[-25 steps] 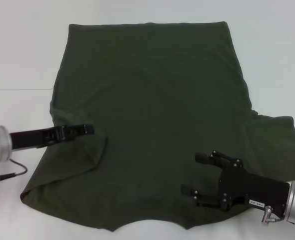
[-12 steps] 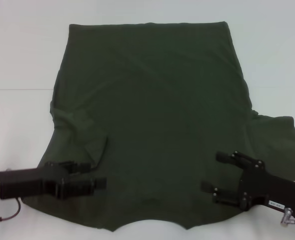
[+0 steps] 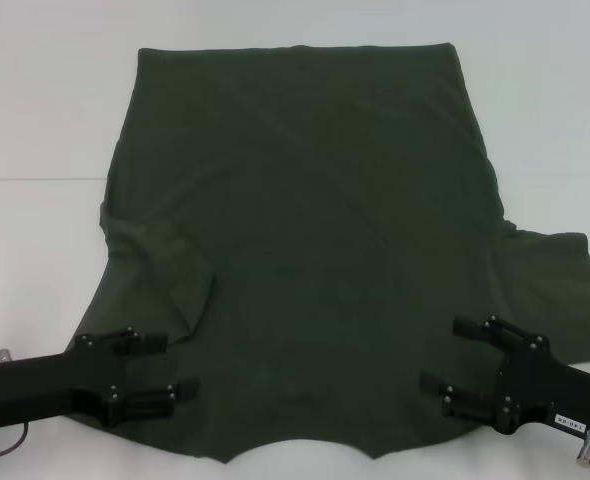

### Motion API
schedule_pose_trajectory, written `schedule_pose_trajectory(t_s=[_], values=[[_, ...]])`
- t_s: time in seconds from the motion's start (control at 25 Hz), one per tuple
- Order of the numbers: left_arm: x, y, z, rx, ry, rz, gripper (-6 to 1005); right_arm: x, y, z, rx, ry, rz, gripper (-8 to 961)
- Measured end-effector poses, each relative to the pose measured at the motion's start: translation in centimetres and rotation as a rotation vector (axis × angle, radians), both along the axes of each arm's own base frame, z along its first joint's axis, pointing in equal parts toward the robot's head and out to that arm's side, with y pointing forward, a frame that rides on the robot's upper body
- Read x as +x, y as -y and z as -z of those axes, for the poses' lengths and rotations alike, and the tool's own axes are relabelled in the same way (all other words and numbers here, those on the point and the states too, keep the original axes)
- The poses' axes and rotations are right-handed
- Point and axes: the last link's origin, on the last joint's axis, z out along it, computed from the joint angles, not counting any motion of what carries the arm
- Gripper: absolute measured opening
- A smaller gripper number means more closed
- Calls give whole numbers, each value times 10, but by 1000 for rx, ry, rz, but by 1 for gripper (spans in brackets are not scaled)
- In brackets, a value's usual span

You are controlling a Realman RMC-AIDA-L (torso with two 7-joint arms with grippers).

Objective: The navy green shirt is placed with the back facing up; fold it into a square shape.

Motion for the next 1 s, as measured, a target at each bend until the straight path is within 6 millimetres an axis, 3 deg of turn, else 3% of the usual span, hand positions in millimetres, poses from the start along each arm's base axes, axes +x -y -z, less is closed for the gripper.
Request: schedule_pose_trajectory(t_s=[0.44, 0.6, 0.76, 1.0], values=[[-2, 1, -2, -1, -27, 29, 865, 2, -4, -10, -33, -59, 98, 927], [-2, 2, -2, -5, -27, 31, 865, -2, -21, -40, -126, -107, 259, 927], [-2, 3, -2, -9, -27, 34, 865, -8, -44, -83, -238, -87, 540, 927], [-2, 3, -3, -12, -26, 36, 865, -14, -69, -125, -234, -39, 866, 928]])
